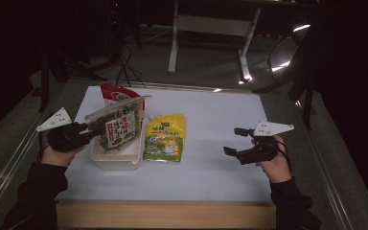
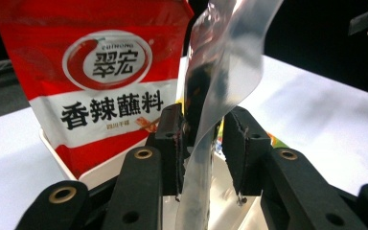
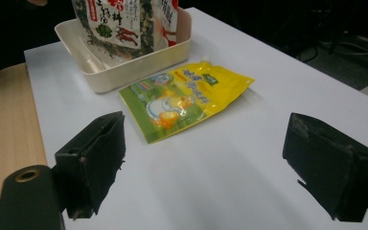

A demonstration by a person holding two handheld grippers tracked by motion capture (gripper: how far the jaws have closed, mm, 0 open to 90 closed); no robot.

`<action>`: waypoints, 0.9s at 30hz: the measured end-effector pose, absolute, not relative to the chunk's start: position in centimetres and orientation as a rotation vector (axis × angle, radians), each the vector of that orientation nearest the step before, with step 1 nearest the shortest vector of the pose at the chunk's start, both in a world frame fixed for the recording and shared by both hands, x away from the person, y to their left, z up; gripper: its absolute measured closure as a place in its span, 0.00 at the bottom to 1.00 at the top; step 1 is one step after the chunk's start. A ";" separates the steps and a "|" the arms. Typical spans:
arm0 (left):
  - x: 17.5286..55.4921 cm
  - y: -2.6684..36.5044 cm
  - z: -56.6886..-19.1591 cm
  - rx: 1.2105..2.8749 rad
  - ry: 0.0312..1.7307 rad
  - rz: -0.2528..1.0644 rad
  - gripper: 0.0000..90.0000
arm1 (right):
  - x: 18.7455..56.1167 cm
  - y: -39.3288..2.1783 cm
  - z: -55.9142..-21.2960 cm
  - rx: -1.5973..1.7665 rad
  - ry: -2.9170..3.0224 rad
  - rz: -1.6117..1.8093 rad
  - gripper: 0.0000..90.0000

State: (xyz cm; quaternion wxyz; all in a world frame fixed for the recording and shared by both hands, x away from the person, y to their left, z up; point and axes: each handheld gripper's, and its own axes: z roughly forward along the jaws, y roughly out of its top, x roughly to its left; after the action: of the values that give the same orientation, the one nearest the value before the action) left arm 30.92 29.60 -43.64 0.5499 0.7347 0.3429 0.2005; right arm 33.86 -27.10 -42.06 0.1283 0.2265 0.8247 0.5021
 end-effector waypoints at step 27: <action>22.7 29.9 -43.4 1.729 0.863 0.576 0.44 | 33.8 -26.4 -42.0 0.671 2.361 1.473 0.15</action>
State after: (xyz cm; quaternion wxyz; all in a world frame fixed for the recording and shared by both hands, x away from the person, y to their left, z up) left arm 22.67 29.89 -43.42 0.5334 0.7252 0.3621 0.2418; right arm 33.83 -26.41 -42.05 0.1390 0.2322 0.8168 0.5095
